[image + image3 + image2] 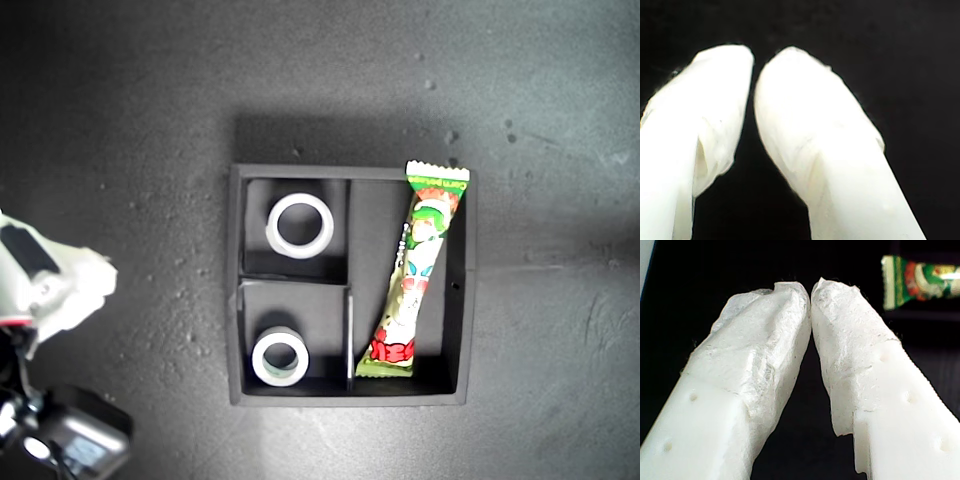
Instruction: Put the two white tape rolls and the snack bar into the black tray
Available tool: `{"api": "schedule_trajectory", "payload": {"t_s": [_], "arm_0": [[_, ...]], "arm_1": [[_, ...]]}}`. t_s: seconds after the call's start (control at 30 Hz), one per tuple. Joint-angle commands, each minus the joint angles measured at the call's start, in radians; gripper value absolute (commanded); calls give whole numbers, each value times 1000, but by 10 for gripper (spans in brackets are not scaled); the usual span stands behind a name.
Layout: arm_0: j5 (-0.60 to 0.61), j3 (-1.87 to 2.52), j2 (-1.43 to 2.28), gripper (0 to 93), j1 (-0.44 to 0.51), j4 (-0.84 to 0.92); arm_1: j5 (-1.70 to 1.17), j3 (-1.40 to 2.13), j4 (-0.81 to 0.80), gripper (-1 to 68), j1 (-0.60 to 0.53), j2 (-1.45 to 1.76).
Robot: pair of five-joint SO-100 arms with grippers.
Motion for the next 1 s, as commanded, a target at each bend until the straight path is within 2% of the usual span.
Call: {"api": "schedule_trajectory", "payload": {"t_s": [0.0, 0.23, 0.43, 0.6, 0.73, 0.9, 0.97], "arm_0": [[-51, 288, 258, 1, 18, -103], [-83, 653, 581, 1, 46, -256], [-94, 910, 836, 1, 52, -316], [-86, 1046, 1000, 1, 38, -295], [-83, 1075, 1005, 1, 34, -285], [-87, 1134, 1005, 1, 17, -276], [-97, 1166, 1005, 1, 17, -275]], "arm_1": [[-20, 495, -87, -7, -37, 250], [-51, 1440, -445, -7, -175, 818], [-94, 1864, -637, -7, -285, 983], [-89, 2203, -795, -7, -299, 1173], [-91, 2405, -801, -7, -284, 1327], [-114, 2537, -818, -7, -267, 1347], [-126, 2546, -772, -5, -253, 1350]]}}
